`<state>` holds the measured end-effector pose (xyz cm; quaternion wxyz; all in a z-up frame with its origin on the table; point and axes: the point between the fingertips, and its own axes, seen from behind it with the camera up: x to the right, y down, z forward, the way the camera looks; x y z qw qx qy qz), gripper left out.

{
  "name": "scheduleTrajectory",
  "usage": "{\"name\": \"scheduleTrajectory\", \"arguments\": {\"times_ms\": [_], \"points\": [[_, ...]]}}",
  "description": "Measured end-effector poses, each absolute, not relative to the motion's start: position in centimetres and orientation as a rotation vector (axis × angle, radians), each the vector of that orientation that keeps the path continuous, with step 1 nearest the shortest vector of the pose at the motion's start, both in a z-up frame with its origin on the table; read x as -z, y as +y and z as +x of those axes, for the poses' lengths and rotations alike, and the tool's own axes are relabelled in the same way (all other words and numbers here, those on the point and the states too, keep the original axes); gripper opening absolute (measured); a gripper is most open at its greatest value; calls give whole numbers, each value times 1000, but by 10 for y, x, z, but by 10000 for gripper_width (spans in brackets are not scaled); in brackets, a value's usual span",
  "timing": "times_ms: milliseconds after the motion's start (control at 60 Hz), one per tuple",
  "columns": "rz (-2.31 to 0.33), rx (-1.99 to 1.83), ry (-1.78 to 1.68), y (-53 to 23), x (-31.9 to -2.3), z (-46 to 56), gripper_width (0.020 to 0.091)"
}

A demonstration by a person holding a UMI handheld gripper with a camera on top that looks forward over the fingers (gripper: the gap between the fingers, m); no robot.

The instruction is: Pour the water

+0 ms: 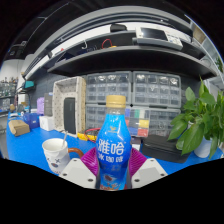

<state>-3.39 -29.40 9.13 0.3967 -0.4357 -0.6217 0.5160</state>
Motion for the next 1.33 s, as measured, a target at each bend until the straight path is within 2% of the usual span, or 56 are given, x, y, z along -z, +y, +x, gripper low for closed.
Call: {"name": "scheduleTrajectory", "arguments": {"times_ms": [183,200,250,300,350,683,1333], "points": [[-1121,-1290,-1574,-292,-91,-31,529],[-1128,-1281,-1581,-291,-89,-29,600],[-1156,-1258,-1590,-288,-84,-25,666],[-1169,-1249,-1594,-287,-81,-19,788],[-1177,-1242,-1597,-284,-80,-10,822],[-1372,-1145,-1512,-256,-73,71,832],[-1394,-1080,-1437,-252,-114,131,827]]}}
